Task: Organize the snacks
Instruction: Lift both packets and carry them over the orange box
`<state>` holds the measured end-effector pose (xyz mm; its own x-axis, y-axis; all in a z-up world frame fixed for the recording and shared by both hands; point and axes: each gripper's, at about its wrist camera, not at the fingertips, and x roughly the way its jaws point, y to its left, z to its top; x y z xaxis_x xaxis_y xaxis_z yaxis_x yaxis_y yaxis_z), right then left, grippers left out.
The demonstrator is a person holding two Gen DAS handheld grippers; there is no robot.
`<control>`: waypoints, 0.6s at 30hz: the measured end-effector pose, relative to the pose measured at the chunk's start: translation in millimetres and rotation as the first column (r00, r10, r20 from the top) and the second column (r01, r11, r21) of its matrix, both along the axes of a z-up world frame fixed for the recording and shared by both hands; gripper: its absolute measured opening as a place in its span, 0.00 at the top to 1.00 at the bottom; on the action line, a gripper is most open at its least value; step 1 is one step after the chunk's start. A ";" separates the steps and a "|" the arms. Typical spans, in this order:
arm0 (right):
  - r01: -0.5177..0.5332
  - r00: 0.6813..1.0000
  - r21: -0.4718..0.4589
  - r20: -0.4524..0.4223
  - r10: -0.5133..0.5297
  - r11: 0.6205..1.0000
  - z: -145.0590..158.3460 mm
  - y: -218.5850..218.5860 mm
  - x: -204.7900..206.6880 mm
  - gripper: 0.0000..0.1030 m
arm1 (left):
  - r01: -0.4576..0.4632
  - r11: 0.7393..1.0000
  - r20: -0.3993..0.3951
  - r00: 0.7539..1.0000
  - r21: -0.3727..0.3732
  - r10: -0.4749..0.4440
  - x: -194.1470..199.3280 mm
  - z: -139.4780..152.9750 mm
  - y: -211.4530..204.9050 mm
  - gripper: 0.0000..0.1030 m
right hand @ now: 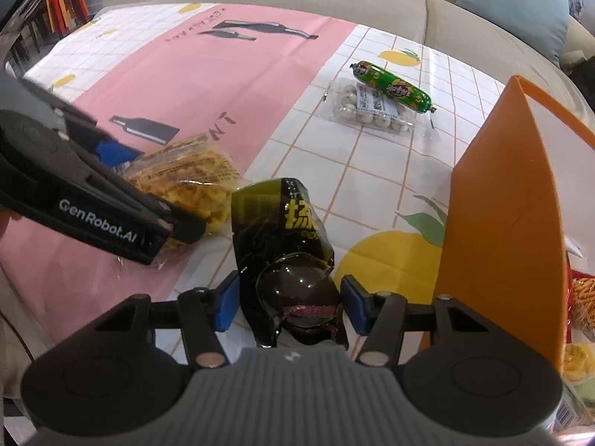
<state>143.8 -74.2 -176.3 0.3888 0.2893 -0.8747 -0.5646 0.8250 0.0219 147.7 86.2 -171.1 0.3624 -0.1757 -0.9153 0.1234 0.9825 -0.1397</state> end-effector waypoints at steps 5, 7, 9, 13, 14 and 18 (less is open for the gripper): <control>0.018 1.000 0.012 0.020 -0.019 1.000 12.9 -2.8 2.0 0.48 | -0.111 0.993 0.032 0.993 -0.049 0.113 -10.6 16.1 14.0 0.29; 0.030 0.999 0.026 0.026 -0.031 0.999 19.9 -4.7 3.3 0.48 | -0.143 0.986 0.047 0.988 -0.081 0.147 -15.5 26.8 19.7 0.29; 0.040 0.999 0.050 0.033 -0.041 0.998 29.7 -7.3 3.7 0.48 | -0.158 0.983 0.065 0.984 -0.095 0.165 -19.7 38.2 21.8 0.29; 0.039 0.998 0.092 0.051 -0.044 0.995 52.4 -11.8 1.3 0.49 | -0.164 0.978 0.101 0.979 -0.126 0.177 -24.9 64.5 20.8 0.29; 0.040 0.997 0.100 0.055 -0.045 0.994 58.7 -13.7 0.8 0.49 | -0.168 0.977 0.106 0.978 -0.131 0.182 -25.5 70.3 19.8 0.29; 0.056 0.995 0.117 0.081 -0.065 0.992 83.7 -25.2 -0.8 0.49 | -0.148 0.979 0.133 0.977 -0.142 0.167 -27.6 94.3 8.3 0.29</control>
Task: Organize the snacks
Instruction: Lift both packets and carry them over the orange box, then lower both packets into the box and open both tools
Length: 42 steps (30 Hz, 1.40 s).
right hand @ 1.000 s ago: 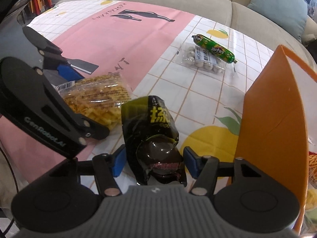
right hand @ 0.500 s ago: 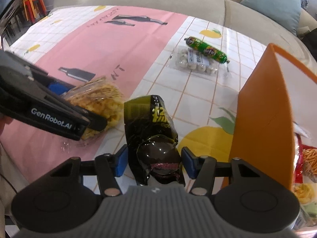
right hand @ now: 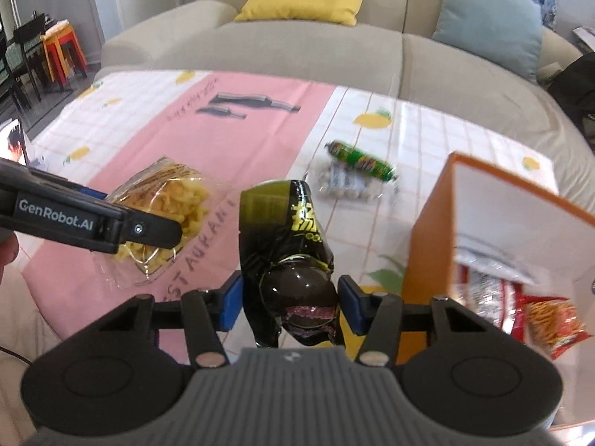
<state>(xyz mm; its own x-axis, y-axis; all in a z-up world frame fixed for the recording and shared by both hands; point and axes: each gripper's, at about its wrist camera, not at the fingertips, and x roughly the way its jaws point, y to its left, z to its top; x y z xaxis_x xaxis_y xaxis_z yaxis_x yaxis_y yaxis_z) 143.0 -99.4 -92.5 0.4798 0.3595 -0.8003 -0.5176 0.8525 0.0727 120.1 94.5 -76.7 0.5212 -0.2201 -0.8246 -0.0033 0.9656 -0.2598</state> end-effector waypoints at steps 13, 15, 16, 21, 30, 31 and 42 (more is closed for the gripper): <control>0.119 0.992 0.018 0.050 -0.120 0.993 60.3 -81.7 4.6 0.50 | 0.182 0.982 0.064 0.982 -0.054 -0.178 18.1 61.4 -79.8 0.29; 0.143 0.989 0.006 0.047 -0.143 0.990 62.9 -98.5 6.8 0.50 | 0.223 0.974 0.074 0.973 -0.039 -0.219 24.3 64.8 -98.6 0.29; 0.156 0.987 -0.002 0.045 -0.155 0.988 63.9 -106.5 8.3 0.50 | 0.245 0.969 0.076 0.967 -0.032 -0.242 27.8 65.3 -109.2 0.29; 0.211 0.977 -0.059 0.030 -0.210 0.976 61.6 -142.1 18.1 0.50 | 0.343 0.939 0.056 0.938 -0.006 -0.342 46.8 56.0 -157.2 0.29; 0.264 0.962 -0.198 -0.012 -0.271 0.944 31.0 -191.0 49.2 0.51 | 0.444 0.896 0.009 0.896 0.007 -0.444 77.0 29.2 -219.0 0.29; 0.266 0.961 -0.216 -0.013 -0.275 0.940 27.2 -194.8 53.1 0.51 | 0.454 0.891 0.010 0.891 0.018 -0.454 80.0 26.3 -224.0 0.29; 0.219 0.969 -0.321 -0.034 -0.243 0.921 -12.9 -206.4 85.7 0.51 | 0.516 0.848 -0.081 0.856 0.119 -0.510 106.4 -16.7 -258.4 0.29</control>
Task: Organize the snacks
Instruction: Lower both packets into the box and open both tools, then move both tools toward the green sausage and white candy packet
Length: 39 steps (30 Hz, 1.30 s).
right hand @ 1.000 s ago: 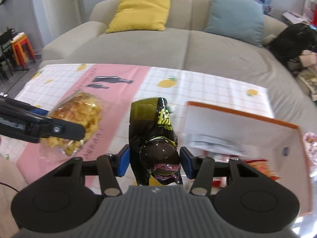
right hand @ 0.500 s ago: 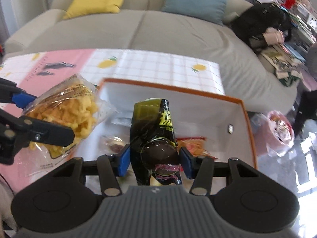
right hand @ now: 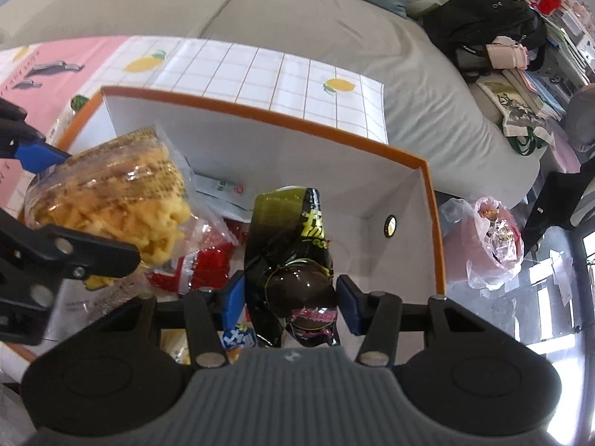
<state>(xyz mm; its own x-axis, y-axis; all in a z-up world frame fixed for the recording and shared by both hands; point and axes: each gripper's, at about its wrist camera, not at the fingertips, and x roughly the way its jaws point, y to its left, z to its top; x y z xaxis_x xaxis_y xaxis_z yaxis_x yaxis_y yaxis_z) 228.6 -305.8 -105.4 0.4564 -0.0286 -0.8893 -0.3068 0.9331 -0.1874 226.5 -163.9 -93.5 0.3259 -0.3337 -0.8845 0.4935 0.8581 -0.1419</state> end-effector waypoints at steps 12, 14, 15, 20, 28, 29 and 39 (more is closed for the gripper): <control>-0.129 0.992 -0.116 -0.020 0.128 0.985 -30.5 15.6 2.0 0.51 | 0.077 0.986 -0.043 0.996 0.145 -0.072 8.3 -29.2 -18.2 0.28; -0.137 0.990 -0.125 -0.023 0.136 0.983 -32.3 16.5 2.5 0.50 | 0.082 0.983 -0.035 0.996 0.161 -0.078 8.2 -30.8 -19.6 0.27; -0.142 0.990 -0.133 -0.024 0.140 0.981 -33.3 18.6 2.9 0.50 | 0.086 0.983 -0.033 0.996 0.162 -0.082 7.4 -30.8 -19.8 0.27; -0.144 0.989 -0.129 -0.034 0.141 0.981 -36.4 16.2 6.1 0.50 | 0.094 0.983 -0.021 0.996 0.159 -0.092 4.3 -27.3 -18.2 0.21; -0.136 0.991 -0.135 -0.021 0.135 0.981 -28.4 14.8 4.2 0.32 | 0.071 0.989 0.030 0.997 0.127 -0.076 2.5 -2.7 -7.1 0.18; -0.130 0.991 -0.133 -0.012 0.130 0.983 -26.2 13.8 3.4 0.29 | 0.065 0.991 0.035 0.997 0.116 -0.069 1.4 1.3 -4.8 0.18; -0.024 0.993 -0.042 0.117 0.029 0.999 17.8 23.7 -19.3 0.14 | -0.015 1.000 0.139 0.990 0.013 0.013 -23.7 44.0 32.1 0.18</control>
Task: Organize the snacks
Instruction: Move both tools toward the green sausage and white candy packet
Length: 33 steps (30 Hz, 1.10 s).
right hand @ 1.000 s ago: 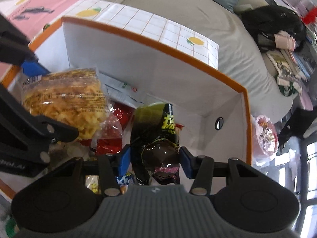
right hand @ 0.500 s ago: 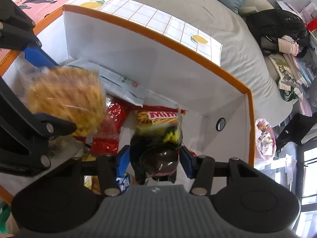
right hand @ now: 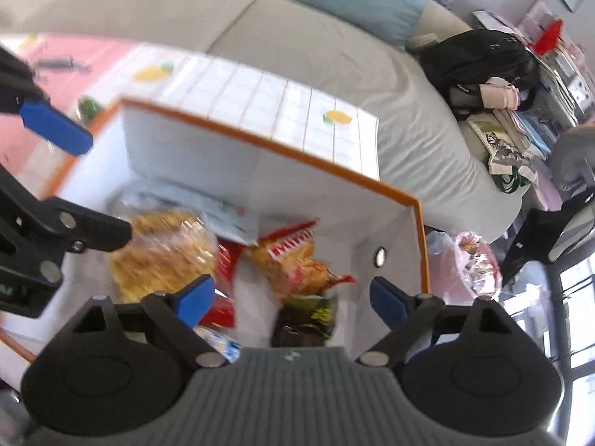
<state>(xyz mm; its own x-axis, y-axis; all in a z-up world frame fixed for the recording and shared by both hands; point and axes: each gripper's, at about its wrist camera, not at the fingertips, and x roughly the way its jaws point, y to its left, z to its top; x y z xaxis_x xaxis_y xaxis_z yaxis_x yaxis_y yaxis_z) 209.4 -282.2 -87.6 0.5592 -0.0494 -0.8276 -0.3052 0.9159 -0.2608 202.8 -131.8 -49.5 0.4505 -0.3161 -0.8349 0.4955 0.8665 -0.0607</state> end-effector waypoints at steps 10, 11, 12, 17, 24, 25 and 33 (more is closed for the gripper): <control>-0.028 0.995 0.259 0.095 0.003 0.966 33.7 37.2 -23.5 0.15 | -0.091 0.993 0.060 0.994 -0.078 0.096 -12.9 30.2 57.3 0.18; -0.042 0.995 0.266 0.101 0.016 0.963 34.8 43.4 -23.8 0.15 | -0.100 0.992 0.062 0.993 -0.079 0.105 -13.0 30.4 64.7 0.18; -0.059 0.994 0.267 0.108 0.031 0.962 36.0 50.8 -24.3 0.15 | -0.108 0.991 0.063 0.992 -0.077 0.113 -13.1 29.6 72.6 0.18; -0.153 0.984 0.260 0.130 0.122 0.954 36.8 85.6 -20.4 0.17 | -0.169 0.985 0.070 0.983 -0.039 0.171 -10.2 19.9 121.9 0.23; -0.285 0.956 0.215 0.128 0.263 0.934 29.7 131.9 2.5 0.34 | -0.204 0.979 0.021 0.979 -0.017 0.205 -0.2 -6.3 177.4 0.28; -0.302 0.952 0.208 0.123 0.282 0.930 28.0 138.6 7.8 0.35 | -0.200 0.980 0.016 0.980 -0.014 0.200 1.4 -10.9 183.6 0.28; -0.443 0.896 0.095 0.049 0.440 0.891 5.0 193.9 46.9 0.48 | -0.114 0.993 0.019 0.993 -0.011 0.114 18.7 -36.6 197.4 0.30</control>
